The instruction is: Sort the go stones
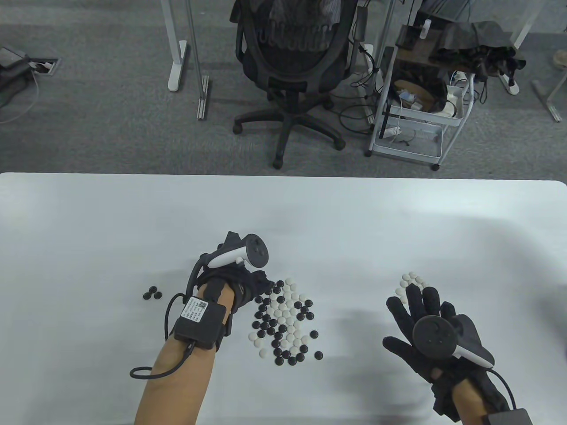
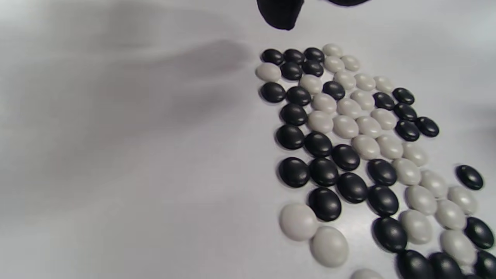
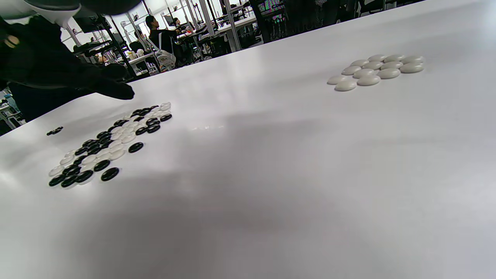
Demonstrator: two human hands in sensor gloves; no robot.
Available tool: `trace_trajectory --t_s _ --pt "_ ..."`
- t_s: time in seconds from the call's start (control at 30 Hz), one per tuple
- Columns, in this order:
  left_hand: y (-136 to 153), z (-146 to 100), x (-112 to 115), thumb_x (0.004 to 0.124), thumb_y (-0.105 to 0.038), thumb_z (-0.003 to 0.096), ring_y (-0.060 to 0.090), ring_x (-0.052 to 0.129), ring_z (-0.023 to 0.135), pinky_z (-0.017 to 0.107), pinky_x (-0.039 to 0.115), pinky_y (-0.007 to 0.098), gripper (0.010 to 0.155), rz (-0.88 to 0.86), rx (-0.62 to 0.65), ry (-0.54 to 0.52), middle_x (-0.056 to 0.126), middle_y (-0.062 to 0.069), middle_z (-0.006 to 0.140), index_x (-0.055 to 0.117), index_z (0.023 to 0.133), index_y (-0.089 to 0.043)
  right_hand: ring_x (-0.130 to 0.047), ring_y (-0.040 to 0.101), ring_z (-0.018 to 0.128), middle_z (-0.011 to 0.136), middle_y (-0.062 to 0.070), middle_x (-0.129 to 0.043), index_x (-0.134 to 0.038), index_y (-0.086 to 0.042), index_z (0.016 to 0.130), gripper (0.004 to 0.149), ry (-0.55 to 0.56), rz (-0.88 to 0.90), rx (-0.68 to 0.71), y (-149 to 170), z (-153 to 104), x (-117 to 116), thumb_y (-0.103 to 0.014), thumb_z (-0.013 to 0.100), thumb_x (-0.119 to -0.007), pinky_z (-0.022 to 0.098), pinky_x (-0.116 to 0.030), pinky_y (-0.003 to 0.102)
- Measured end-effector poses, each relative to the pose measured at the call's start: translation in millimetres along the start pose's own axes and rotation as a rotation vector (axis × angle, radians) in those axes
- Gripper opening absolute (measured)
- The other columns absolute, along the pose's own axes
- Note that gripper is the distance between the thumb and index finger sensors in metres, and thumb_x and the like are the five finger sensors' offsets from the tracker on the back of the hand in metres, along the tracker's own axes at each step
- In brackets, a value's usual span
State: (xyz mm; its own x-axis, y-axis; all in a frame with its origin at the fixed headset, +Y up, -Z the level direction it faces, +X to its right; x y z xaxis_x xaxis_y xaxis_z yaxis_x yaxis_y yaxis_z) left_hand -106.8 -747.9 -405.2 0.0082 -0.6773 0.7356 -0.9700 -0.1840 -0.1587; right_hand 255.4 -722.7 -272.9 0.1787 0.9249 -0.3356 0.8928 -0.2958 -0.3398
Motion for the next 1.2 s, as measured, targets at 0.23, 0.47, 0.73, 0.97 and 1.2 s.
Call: trace_trajectory --t_s 0.23,0.47,0.73,0.97,1.2 --pt "-1.4 15.9 8.8 0.037 -0.047 0.0563 0.06 -0.018 0.09 0.054 -0.002 0.084 0.066 0.031 -0.05 0.029 -0.016 0.029 0.111 0.041 0.119 -0.027 0.009 0.058 0.088 0.107 0.031 0.005 -0.017 -0.011 0.113 0.079 -0.007 -0.003 -0.002 -0.4 -0.2 -0.5 -0.054 0.055 -0.05 0.055 -0.007 0.081" --pt "51.0 6.9 -1.0 0.037 -0.049 0.0555 0.059 -0.019 0.09 0.054 -0.003 0.084 0.067 -0.058 -0.217 -0.002 -0.017 0.028 0.112 0.043 0.119 -0.026 0.009 0.058 0.088 0.107 0.031 0.005 -0.017 -0.012 0.113 0.079 -0.006 -0.002 -0.003 0.0 -0.7 -0.1 -0.054 0.055 -0.05 0.055 -0.007 0.081" --pt "121.7 -20.7 2.2 0.038 -0.049 0.0551 0.058 -0.019 0.091 0.054 -0.004 0.084 0.068 -0.146 -0.434 -0.008 -0.016 0.026 0.113 0.048 0.118 -0.026 0.009 0.058 0.088 0.107 0.031 0.005 -0.018 -0.011 0.114 0.079 -0.013 -0.004 -0.004 -0.1 -0.1 -0.7 -0.054 0.055 -0.049 0.055 -0.007 0.081" --pt "156.6 -37.5 8.9 0.038 -0.049 0.0551 0.058 -0.02 0.091 0.054 -0.005 0.083 0.069 -0.197 -0.519 -0.008 -0.016 0.025 0.113 0.048 0.119 -0.025 0.01 0.058 0.088 0.107 0.031 0.005 -0.018 -0.012 0.114 0.079 -0.007 -0.005 -0.005 -0.1 -0.2 -0.5 -0.054 0.055 -0.049 0.055 -0.007 0.081" --pt "172.3 -44.9 13.4 0.039 -0.049 0.0552 0.058 -0.02 0.091 0.054 -0.005 0.083 0.069 -0.215 -0.558 -0.009 -0.017 0.025 0.113 0.047 0.119 -0.026 0.01 0.058 0.088 0.107 0.031 0.005 -0.018 -0.011 0.114 0.079 -0.017 -0.008 -0.007 -0.7 0.5 -1.2 -0.054 0.055 -0.049 0.055 -0.007 0.081"
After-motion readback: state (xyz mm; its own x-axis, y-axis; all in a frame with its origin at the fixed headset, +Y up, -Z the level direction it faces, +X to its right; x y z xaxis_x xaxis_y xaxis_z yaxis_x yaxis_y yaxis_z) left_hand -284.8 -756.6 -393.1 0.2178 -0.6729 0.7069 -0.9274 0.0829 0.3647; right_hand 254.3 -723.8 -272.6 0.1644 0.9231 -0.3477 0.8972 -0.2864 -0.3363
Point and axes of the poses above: the tracker on the back of each hand, its own y axis roughly to the little-finger side, its own z axis roughly from the wrist to the fingertips, x = y × z, the point moved 2 cm from there along z, roughly from the wrist to the fingertips
